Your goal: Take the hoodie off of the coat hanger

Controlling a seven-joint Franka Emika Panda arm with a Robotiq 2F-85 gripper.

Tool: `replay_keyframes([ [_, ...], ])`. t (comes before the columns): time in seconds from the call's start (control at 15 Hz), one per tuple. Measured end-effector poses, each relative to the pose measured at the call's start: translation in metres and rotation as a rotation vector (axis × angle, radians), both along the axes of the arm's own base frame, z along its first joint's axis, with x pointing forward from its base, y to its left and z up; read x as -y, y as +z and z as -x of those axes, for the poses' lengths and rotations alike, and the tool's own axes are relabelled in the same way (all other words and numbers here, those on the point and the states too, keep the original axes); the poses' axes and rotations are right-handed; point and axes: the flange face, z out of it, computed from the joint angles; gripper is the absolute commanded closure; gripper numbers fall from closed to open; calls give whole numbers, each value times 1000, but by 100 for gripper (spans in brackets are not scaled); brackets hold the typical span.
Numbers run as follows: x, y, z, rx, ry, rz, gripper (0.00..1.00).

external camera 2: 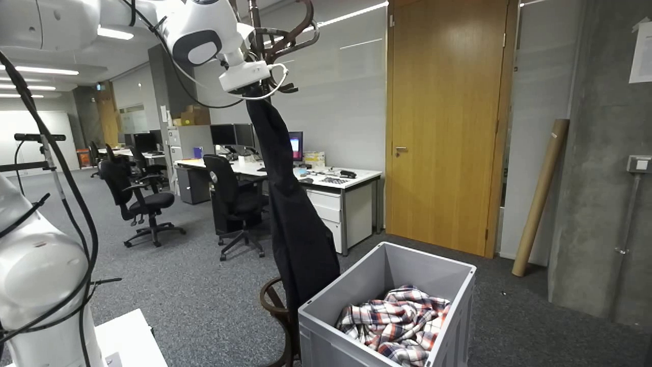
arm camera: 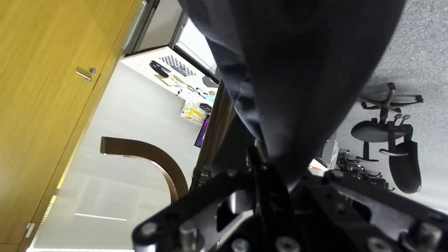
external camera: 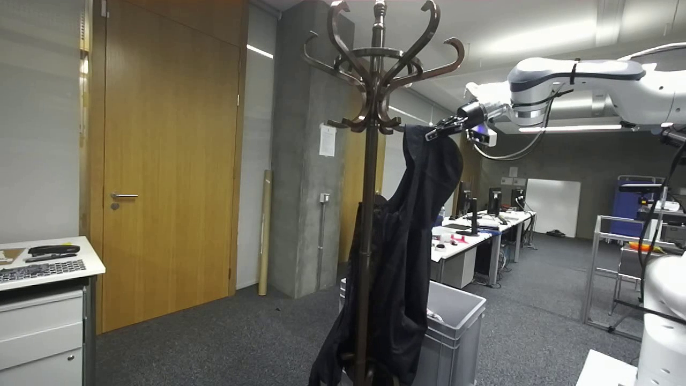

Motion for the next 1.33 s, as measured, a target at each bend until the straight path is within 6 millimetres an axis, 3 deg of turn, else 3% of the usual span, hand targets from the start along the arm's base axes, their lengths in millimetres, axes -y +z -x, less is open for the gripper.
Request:
replay_keyframes([
  [0.33,15,6,17,-2,-38,25,99],
  [0.6,38,22,33,16,-110,39,99],
  [1.07,106,77,81,72,-376,87,99],
  [1.33,153,102,96,79,-553,75,99],
])
